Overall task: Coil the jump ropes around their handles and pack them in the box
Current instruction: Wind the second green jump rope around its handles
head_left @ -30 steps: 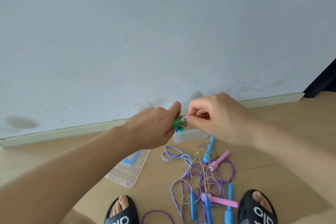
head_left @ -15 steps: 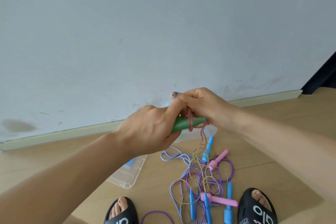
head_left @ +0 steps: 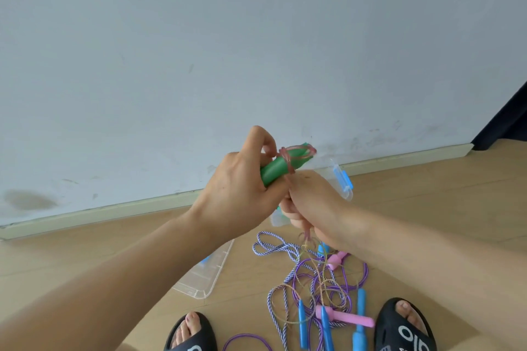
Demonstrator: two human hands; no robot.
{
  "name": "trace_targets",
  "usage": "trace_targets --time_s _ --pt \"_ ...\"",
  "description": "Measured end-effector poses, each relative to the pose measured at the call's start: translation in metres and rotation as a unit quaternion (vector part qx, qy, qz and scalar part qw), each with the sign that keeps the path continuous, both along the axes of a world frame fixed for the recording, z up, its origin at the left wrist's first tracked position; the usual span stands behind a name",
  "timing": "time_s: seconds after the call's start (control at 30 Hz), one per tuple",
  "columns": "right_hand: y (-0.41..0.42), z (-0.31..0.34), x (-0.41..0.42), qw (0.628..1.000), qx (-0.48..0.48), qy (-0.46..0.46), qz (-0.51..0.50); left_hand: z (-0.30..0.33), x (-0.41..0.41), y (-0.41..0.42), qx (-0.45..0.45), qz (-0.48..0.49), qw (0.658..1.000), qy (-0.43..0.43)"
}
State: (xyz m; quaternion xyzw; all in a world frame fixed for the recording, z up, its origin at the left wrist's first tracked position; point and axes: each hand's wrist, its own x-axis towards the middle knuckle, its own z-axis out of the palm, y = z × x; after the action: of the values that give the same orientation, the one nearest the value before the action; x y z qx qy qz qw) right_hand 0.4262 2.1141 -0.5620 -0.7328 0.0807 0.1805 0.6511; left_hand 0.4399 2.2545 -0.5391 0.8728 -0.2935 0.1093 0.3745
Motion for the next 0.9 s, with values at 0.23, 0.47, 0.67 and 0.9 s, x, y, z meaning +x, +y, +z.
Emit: trace_targets --time_s 0.23,0.47,0.67,0.9 --pt "0.005 -0.008 -0.023 0.977 -0.194 -0.089 0.013 -0.014 0.026 0.012 0.111 0.137 0.976 0.130" --pt "-0.004 0.012 -0.025 0.871 -0.382 -0.289 0.110 -0.029 0.025 0.015 0.317 0.134 0.934 0.098" --pt "-0.021 0.032 -0.001 0.823 -0.415 -0.363 0.134 -0.032 0.010 0.002 0.429 0.044 0.902 0.011" --pt "-0.038 0.024 0.026 0.903 -0.289 -0.268 0.173 -0.024 0.005 0.004 0.436 0.021 0.896 -0.088"
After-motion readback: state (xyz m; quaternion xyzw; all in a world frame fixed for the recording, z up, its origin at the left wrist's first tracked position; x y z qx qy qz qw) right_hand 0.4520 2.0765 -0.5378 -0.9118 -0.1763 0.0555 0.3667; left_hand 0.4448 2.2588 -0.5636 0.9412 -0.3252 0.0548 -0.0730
